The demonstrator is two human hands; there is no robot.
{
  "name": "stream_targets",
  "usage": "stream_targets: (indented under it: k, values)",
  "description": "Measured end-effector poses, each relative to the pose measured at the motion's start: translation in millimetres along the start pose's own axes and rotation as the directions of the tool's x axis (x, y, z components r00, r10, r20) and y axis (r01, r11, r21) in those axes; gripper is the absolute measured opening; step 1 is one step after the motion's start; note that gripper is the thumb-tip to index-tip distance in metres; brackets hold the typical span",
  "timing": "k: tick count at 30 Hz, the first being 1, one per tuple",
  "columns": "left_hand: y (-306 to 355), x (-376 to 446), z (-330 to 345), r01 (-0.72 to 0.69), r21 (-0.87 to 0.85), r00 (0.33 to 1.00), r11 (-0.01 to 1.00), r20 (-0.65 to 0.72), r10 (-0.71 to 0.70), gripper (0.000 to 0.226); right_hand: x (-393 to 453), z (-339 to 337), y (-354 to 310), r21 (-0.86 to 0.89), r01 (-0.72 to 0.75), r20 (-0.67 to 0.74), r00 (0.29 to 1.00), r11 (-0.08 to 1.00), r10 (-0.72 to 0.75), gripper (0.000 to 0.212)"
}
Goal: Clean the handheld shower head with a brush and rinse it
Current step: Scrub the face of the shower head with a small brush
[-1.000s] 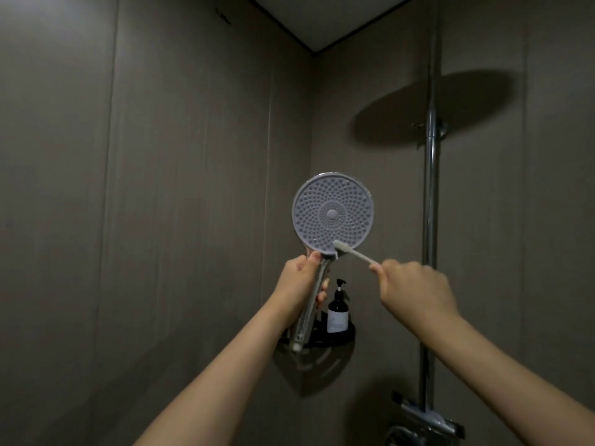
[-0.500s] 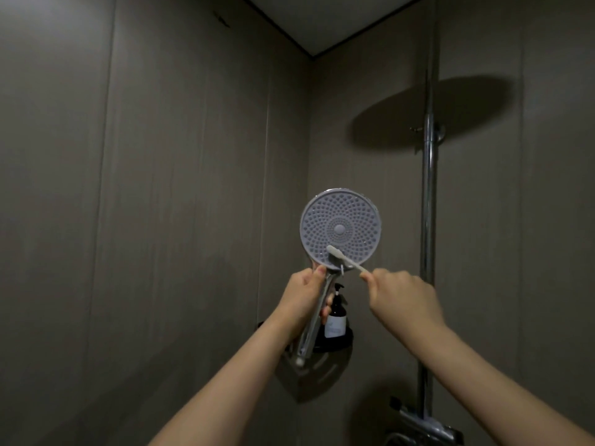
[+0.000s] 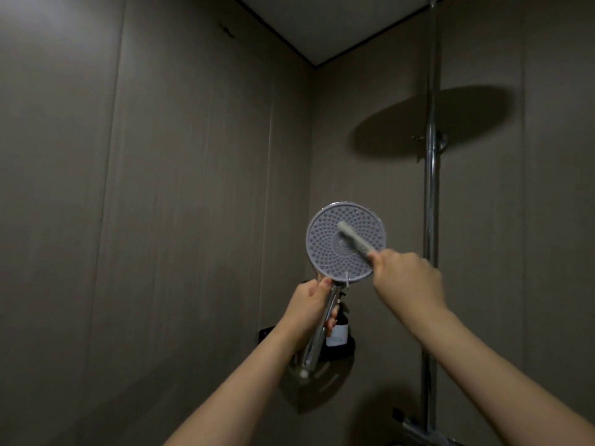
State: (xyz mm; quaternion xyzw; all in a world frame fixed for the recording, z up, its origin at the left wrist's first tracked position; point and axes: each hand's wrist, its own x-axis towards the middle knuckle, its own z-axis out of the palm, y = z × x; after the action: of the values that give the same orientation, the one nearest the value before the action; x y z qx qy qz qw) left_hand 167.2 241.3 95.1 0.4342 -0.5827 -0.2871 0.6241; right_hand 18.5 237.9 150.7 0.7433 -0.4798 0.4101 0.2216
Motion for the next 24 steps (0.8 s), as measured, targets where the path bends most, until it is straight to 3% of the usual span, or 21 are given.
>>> stream_targets:
  k: [2, 6, 9, 11, 16, 19, 24]
  values:
    - [-2.4, 0.5, -1.1, -0.005, -0.003, 1.000, 1.000, 0.000, 0.005, 0.031, -8.4, 5.7, -13.7, -0.015, 0.102, 0.064, 0.993, 0.995, -0.101, 0.043]
    - [-6.1, 0.1, -1.6, 0.029, 0.002, 0.999, 1.000, 0.015, -0.029, 0.030, 3.5, 3.2, -10.8, 0.014, -0.023, 0.023, 0.999, 1.000, 0.023, 0.045]
    - [-7.7, 1.8, 1.6, 0.024, -0.018, 1.000, 1.000, -0.007, -0.024, 0.033, 1.9, 10.3, -26.6, 0.013, 0.063, 0.091, 0.994, 0.998, -0.064, 0.044]
    - [-11.4, 1.4, 1.2, 0.022, 0.004, 1.000, 1.000, -0.010, -0.022, 0.031, 1.1, 11.7, -29.9, 0.033, 0.068, 0.064, 0.995, 0.997, -0.070, 0.045]
    - [-18.1, -0.9, -2.5, 0.065, 0.038, 0.998, 0.997, 0.012, -0.065, 0.029, 14.1, 6.1, -4.3, 0.077, -0.171, -0.003, 0.985, 0.982, 0.172, 0.045]
    - [-22.8, -0.5, -2.3, 0.082, 0.031, 0.996, 0.996, 0.025, -0.083, 0.030, 7.8, 8.7, 0.2, 0.106, -0.213, -0.002, 0.977, 0.971, 0.214, 0.047]
    - [-32.2, -1.5, 1.5, 0.067, 0.010, 0.998, 0.998, 0.015, -0.067, 0.032, -21.2, 34.9, -10.1, 0.022, 0.040, 0.102, 0.994, 0.999, -0.042, 0.045]
